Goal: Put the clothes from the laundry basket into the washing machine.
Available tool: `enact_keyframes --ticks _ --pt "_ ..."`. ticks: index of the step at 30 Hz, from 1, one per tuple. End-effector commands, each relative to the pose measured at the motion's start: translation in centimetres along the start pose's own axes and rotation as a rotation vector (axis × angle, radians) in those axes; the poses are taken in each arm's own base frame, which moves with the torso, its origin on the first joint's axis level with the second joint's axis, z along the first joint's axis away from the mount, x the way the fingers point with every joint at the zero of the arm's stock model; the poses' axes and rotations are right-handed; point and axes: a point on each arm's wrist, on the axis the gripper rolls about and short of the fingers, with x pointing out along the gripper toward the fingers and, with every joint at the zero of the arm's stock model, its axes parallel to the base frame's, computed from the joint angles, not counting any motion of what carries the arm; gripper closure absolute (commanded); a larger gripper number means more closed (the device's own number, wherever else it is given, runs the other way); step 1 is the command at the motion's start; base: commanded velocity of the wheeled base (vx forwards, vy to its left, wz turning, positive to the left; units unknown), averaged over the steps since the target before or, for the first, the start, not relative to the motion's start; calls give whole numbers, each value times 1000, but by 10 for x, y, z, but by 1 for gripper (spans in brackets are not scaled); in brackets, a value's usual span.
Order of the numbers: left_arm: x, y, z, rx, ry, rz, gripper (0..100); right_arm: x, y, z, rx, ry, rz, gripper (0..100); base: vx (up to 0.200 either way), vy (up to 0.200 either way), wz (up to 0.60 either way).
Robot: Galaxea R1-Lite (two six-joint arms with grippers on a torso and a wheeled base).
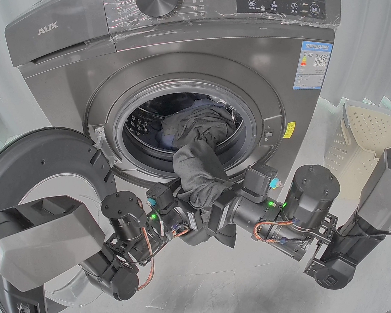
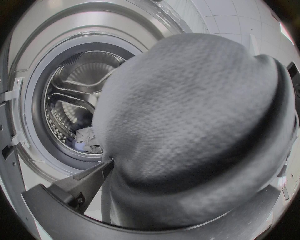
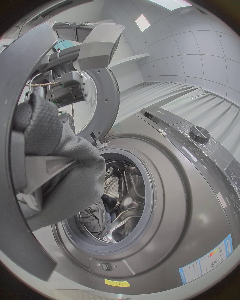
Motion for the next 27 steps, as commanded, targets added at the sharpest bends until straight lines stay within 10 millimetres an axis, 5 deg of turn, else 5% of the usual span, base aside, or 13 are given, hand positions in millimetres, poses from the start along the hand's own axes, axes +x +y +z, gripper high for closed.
enact_keyframes --ticks 1,14,22,27 --pt "2 5 -6 -6 7 25 100 -3 3 3 5 -4 6 100 0 0 0" --pt "-2 15 6 0 -20 56 100 -23 -9 31 19 -37 -33 100 0 0 0" --pt "-14 11 45 -11 -105 54 100 -27 -37 9 17 39 -143 100 0 0 0" --pt "-38 1 68 -12 -124 43 100 -21 -49 -14 14 92 -169 100 0 0 0"
